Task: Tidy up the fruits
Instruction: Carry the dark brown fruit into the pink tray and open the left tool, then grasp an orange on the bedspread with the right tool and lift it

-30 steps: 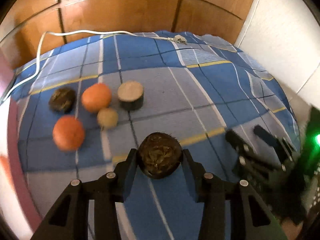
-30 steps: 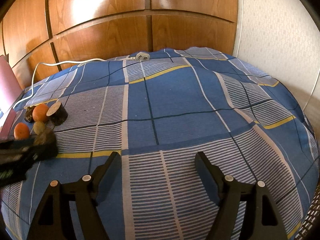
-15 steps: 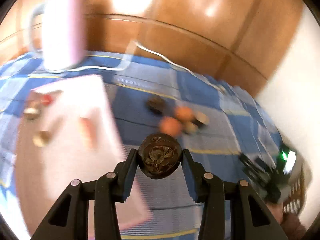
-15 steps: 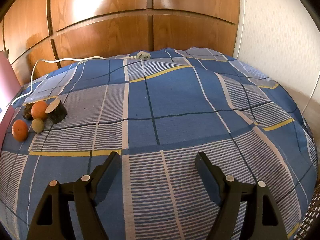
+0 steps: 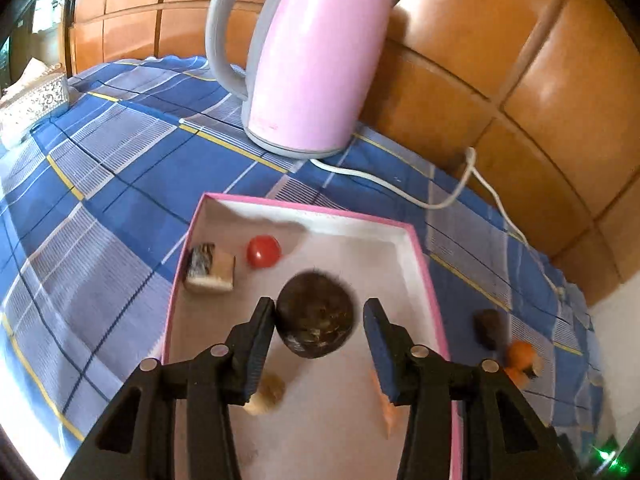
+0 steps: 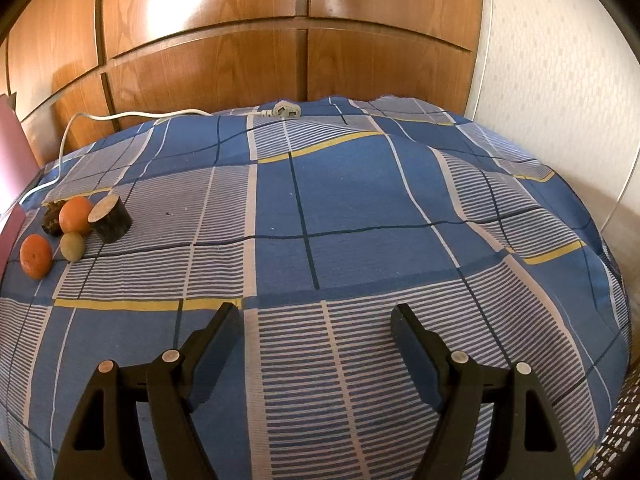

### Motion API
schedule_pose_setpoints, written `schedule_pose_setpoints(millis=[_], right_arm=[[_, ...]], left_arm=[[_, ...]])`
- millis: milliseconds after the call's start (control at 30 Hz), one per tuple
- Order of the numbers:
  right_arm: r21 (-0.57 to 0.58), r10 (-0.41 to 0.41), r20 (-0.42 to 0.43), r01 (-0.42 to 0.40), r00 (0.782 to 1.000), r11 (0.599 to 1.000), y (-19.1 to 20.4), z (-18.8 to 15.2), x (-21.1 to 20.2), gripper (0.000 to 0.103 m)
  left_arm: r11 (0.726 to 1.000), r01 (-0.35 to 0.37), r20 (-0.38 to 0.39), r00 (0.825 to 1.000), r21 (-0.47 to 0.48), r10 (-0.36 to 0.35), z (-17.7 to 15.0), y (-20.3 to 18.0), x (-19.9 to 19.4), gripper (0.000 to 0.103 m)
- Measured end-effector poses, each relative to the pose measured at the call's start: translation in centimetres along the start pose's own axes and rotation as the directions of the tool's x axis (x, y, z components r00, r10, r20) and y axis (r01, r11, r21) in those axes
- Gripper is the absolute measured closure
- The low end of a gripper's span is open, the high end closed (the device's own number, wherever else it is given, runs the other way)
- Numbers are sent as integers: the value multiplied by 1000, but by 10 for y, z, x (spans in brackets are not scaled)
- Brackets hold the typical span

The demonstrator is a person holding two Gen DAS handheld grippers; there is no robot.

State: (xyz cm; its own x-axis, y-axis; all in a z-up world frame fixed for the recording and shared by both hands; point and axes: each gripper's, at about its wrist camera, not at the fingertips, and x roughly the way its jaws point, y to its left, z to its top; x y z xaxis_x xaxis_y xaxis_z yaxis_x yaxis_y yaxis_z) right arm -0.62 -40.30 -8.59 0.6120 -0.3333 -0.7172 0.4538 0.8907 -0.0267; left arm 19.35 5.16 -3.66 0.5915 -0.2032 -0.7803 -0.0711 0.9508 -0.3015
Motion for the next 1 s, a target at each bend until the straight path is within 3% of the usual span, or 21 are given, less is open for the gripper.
schedule_pose_setpoints(millis=[133,333,667,767,1000], right_arm=[[-1,-1,0,1,1000,1000,0,0,0,24],[-1,-2,2,2,1000,1000,1,-1,1,24],[3,2,-1,-2,1000,1000,1,-1,1,24],[3,0,-5,1,1000,1000,1,0,1,24],[-4,-3,-34,3,999,1000,3,4,3,24]], left_arm=[[999,-31,36,999,13,31,-1,0,-3,42],[994,-106,91,990,12,104,-31,-3,-31,41],[992,-94,112,990,84,85,-97,-16,-70,35],[989,-98,122,989,112,84,-113,-19,-77,28],[983,-94,102,992,159,79,-135,-25,-79,27]])
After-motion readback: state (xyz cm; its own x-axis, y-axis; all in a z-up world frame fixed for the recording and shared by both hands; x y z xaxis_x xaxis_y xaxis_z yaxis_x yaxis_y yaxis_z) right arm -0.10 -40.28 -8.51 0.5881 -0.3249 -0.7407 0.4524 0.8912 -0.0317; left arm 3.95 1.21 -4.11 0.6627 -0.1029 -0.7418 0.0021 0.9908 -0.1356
